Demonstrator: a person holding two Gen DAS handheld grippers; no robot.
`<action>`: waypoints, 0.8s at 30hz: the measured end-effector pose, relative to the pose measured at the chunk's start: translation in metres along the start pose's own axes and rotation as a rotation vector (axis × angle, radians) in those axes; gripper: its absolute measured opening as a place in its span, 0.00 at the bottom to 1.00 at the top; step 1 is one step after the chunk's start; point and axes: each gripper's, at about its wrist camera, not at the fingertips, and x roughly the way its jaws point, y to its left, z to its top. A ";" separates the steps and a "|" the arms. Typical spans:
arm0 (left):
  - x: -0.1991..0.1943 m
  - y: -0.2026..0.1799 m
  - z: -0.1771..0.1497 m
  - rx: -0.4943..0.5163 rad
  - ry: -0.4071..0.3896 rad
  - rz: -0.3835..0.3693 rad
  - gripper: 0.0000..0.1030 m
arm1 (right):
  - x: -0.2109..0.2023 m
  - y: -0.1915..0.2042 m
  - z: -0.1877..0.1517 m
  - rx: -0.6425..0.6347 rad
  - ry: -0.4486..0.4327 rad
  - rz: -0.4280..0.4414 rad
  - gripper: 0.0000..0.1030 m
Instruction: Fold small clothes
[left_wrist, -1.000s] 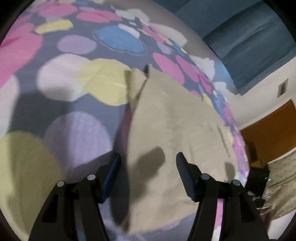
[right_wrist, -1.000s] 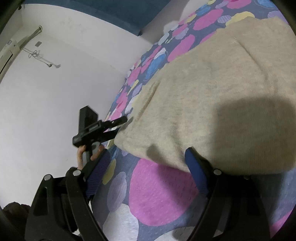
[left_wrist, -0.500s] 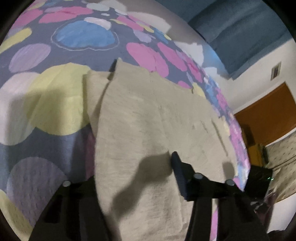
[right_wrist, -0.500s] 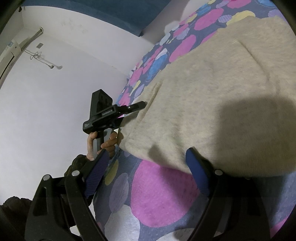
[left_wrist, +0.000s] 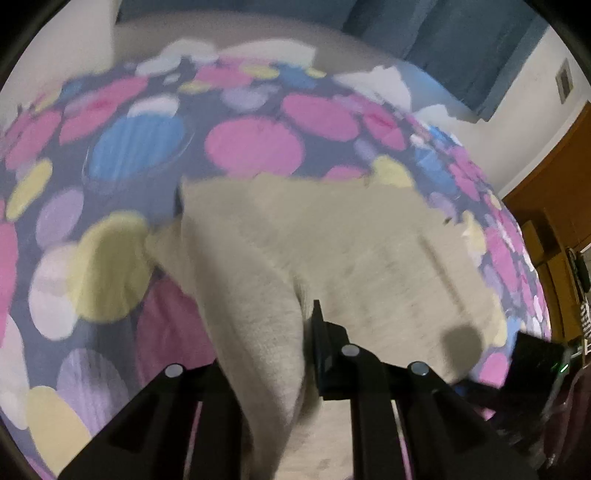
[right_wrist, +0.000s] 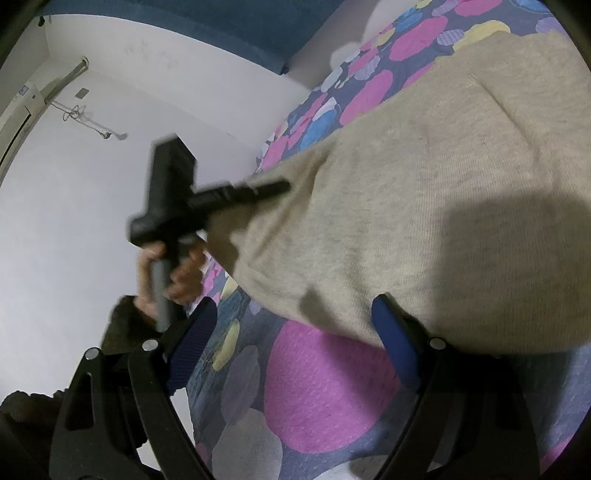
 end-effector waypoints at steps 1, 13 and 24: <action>-0.003 -0.012 0.004 0.014 -0.010 0.005 0.14 | 0.000 0.000 0.000 0.002 -0.001 0.001 0.83; 0.056 -0.140 0.008 0.111 0.043 0.066 0.14 | -0.064 -0.026 -0.002 0.146 0.039 0.063 0.83; 0.085 -0.202 -0.007 0.185 0.083 0.070 0.20 | -0.123 -0.045 -0.017 0.178 -0.053 0.104 0.83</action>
